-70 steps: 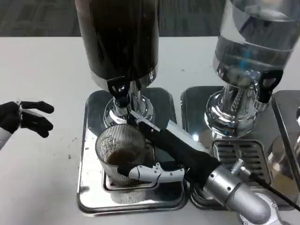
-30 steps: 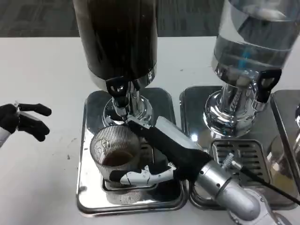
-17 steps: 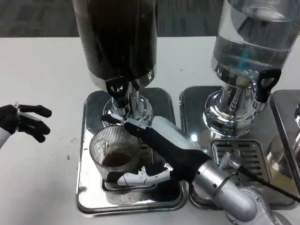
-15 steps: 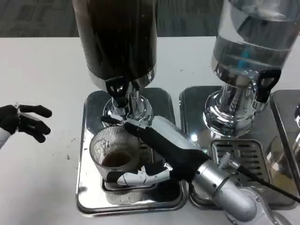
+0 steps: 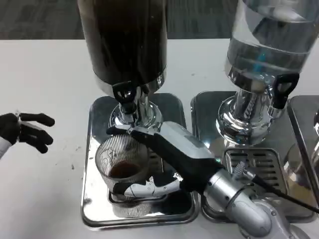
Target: Grasp the cup under the faucet to collect the drink, then remove the cup.
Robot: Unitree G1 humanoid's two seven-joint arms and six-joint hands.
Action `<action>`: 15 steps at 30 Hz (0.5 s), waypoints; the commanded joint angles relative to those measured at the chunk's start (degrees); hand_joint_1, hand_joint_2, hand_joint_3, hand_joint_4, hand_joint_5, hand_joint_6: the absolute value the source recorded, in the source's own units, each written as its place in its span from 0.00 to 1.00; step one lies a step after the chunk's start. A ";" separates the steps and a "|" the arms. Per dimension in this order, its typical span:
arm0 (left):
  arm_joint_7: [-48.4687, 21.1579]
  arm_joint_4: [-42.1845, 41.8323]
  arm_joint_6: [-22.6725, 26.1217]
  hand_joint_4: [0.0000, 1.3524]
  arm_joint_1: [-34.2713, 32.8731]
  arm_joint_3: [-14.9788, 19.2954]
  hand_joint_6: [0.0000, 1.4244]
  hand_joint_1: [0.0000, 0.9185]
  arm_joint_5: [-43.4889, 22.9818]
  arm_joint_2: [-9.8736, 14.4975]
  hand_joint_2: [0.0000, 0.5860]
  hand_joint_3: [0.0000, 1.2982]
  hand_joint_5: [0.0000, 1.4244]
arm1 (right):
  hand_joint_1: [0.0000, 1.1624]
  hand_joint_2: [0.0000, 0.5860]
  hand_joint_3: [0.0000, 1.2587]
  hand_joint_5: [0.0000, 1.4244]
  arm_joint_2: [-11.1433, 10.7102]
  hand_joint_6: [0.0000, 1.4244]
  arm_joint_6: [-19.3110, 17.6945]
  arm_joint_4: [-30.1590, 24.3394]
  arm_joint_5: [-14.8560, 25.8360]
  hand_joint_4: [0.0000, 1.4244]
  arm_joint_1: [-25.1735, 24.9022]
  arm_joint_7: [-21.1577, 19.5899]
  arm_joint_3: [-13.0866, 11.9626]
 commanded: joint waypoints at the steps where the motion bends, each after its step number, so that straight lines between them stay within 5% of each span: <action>1: -0.40 -0.38 0.25 0.45 0.73 0.51 0.39 0.00 -0.57 0.46 0.23 0.40 0.47 | 0.57 0.30 0.17 0.27 -0.31 0.31 0.03 -1.03 -0.90 0.16 0.65 -0.91 0.57; 15: -0.46 -0.38 0.42 0.44 0.53 0.30 0.39 0.00 -0.67 0.32 0.23 0.40 0.47 | 0.61 0.34 0.25 0.39 -0.65 0.45 -0.03 -3.27 -2.48 0.28 2.63 -5.32 -0.06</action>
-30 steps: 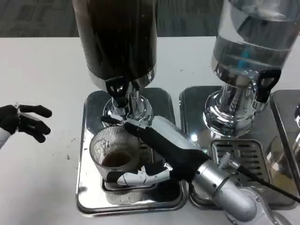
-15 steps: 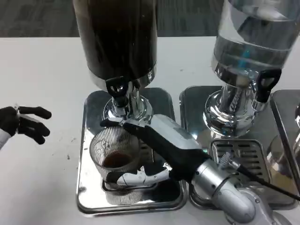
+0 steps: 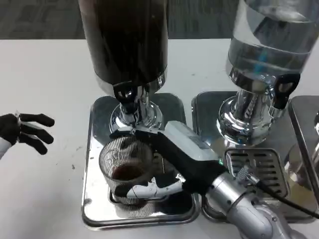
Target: Grasp the cup under the faucet to collect the drink, then remove the cup.
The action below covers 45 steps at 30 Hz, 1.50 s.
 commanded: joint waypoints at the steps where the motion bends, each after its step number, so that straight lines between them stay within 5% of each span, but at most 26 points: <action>1: -0.45 -0.27 0.39 0.44 0.27 0.27 0.39 0.00 -0.59 0.30 0.23 0.40 0.47 | 0.61 0.34 0.26 0.39 -0.49 0.46 -0.31 -1.62 -0.54 0.29 0.78 -1.45 -0.11; 27: -1.87 0.20 -0.19 0.44 -1.09 -1.25 0.39 0.00 -0.28 -0.08 0.24 0.38 0.47 | 0.61 0.36 0.29 0.44 -1.72 0.52 0.58 -6.68 -0.99 0.33 4.10 -4.69 -2.22; 33: -3.89 0.55 -0.30 0.31 -1.87 -3.44 0.32 0.00 0.12 -0.23 0.25 0.32 0.32 | 0.57 0.37 0.30 0.44 -2.02 0.53 1.22 -8.20 -0.87 0.33 5.10 -4.68 -3.33; 45: -5.84 0.68 -1.90 0.18 -2.20 -6.64 0.19 0.00 1.34 -0.50 0.25 0.25 0.18 | 0.55 0.38 0.31 0.45 -3.22 0.54 2.13 -10.44 -0.25 0.34 6.34 -4.19 -4.56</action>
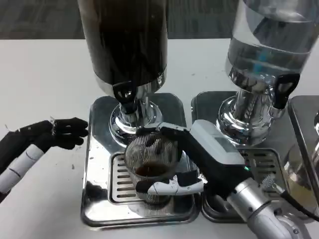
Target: Grasp the cup under the faucet to collect the drink, then remove the cup.
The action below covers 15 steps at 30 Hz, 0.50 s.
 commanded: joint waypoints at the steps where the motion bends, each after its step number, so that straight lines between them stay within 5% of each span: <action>1: -0.98 0.56 -1.91 0.15 -0.43 -1.19 0.17 0.00 1.39 0.32 0.25 0.24 0.15 | 0.54 0.38 0.31 0.45 0.11 0.54 -0.22 -2.47 1.09 0.34 0.01 -0.68 -1.18; 9: 0.11 0.59 -6.01 0.01 -0.24 -2.43 0.09 0.00 6.19 1.47 0.24 0.12 0.04 | 0.55 0.38 0.31 0.46 -0.06 0.55 0.40 -3.32 1.46 0.34 0.44 0.03 -1.55; 15: 2.57 1.08 -10.80 0.00 -0.29 -2.59 0.07 0.00 11.53 2.82 0.26 0.11 0.01 | 0.55 0.38 0.31 0.46 -0.36 0.55 0.60 -4.54 1.44 0.34 1.01 0.15 -1.76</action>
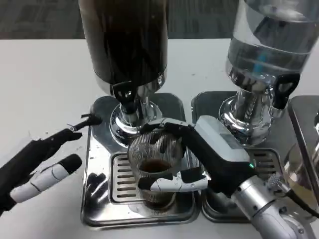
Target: Grasp the cup under the faucet to collect the drink, then remove the cup.
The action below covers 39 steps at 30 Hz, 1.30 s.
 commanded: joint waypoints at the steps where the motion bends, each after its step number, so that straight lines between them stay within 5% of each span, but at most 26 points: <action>1: 2.25 1.04 -3.56 0.00 -0.27 -0.51 0.06 0.00 3.49 1.71 0.26 0.09 0.01 | 0.55 0.38 0.31 0.46 -0.07 0.55 -0.19 -2.31 1.24 0.34 0.30 -0.19 -0.90; 15: 9.05 1.97 -11.23 0.00 0.45 -0.31 0.03 0.00 10.09 4.93 0.17 0.02 0.00 | 0.52 0.38 0.32 0.46 0.02 0.55 0.44 -4.83 1.40 0.34 1.76 0.16 -1.34; 39: 10.70 -2.54 -16.66 0.00 6.35 -1.05 0.03 0.00 7.81 7.35 0.15 0.02 0.00 | 0.53 0.38 0.32 0.47 -0.46 0.56 2.67 -14.61 1.77 0.35 8.13 2.30 -1.90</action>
